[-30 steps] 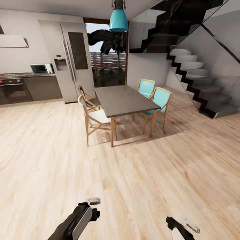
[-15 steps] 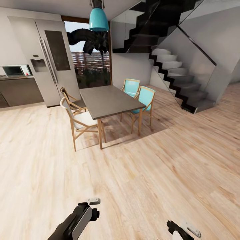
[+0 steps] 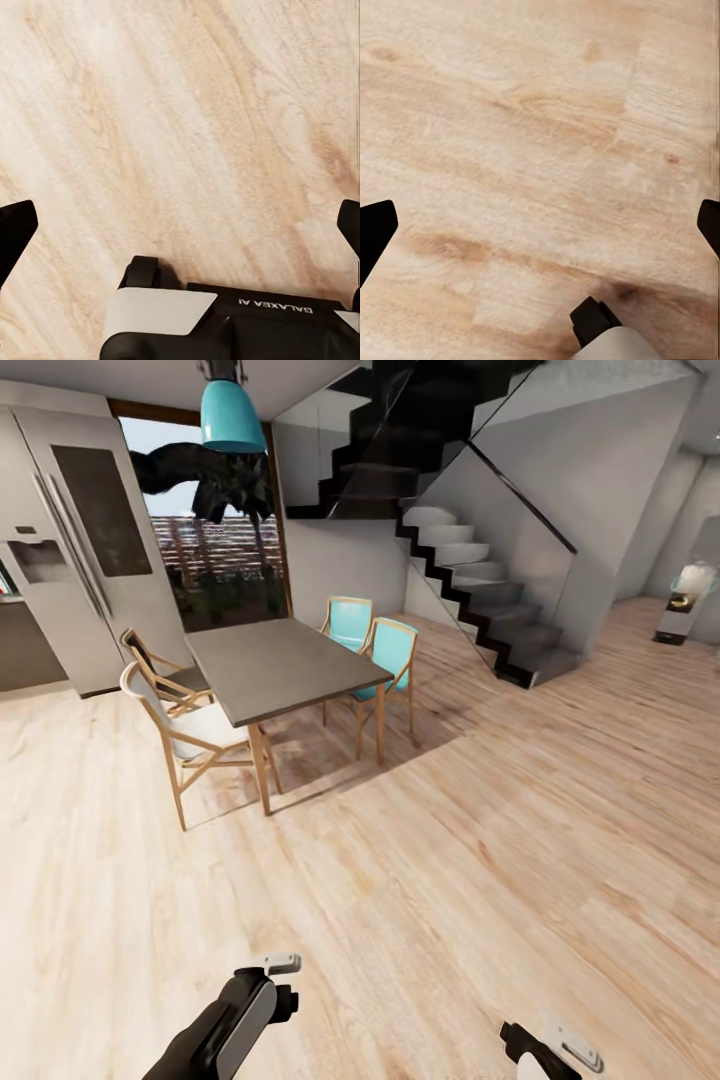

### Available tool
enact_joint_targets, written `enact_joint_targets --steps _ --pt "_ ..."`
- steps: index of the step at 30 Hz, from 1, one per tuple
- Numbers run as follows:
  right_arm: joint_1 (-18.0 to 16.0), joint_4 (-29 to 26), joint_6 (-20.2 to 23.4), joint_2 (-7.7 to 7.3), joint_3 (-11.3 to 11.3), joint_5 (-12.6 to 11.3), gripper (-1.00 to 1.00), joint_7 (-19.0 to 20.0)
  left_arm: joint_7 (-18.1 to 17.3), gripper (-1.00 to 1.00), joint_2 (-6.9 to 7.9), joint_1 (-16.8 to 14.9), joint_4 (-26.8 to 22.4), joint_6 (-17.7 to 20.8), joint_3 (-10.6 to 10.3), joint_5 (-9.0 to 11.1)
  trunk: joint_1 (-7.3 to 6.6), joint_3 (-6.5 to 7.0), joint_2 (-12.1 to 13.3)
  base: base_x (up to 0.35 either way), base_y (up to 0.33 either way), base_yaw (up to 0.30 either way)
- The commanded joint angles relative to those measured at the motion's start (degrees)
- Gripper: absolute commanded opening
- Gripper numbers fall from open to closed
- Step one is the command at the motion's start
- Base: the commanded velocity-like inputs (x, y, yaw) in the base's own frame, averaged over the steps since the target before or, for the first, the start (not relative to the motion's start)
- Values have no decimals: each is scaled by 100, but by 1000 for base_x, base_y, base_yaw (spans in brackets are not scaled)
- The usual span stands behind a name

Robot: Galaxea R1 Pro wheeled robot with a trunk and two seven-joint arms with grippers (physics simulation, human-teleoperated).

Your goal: Place each of the two pumpkins and all three candles from the living room inside a cabinet in the living room (use any cabinet), then make sure every cabinet is closed, and position the cauldron so it is next to a table in the living room.

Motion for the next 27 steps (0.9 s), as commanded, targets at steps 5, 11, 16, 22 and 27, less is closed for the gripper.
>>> enact_joint_targets --steps 5,11,16,22,27 --pt "-2 0 -1 4 13 2 100 0 -16 100 36 -10 0 -68 15 1 -111 90 202 0 0 -285" --pt "0 0 -1 7 19 2 100 0 -204 100 408 -182 36 -84 37 13 -132 108 242 0 0 -285" --pt "-1 53 -7 9 18 2 100 0 -357 100 456 -201 43 -88 35 5 -132 108 242 76 0 -285" --pt "0 103 -21 9 37 26 100 0 -368 100 459 -202 46 -115 35 1 -132 108 242 303 0 -247" --pt "0 105 -24 9 43 29 100 0 -369 100 454 -202 45 -121 27 1 -132 108 242 329 0 -40"
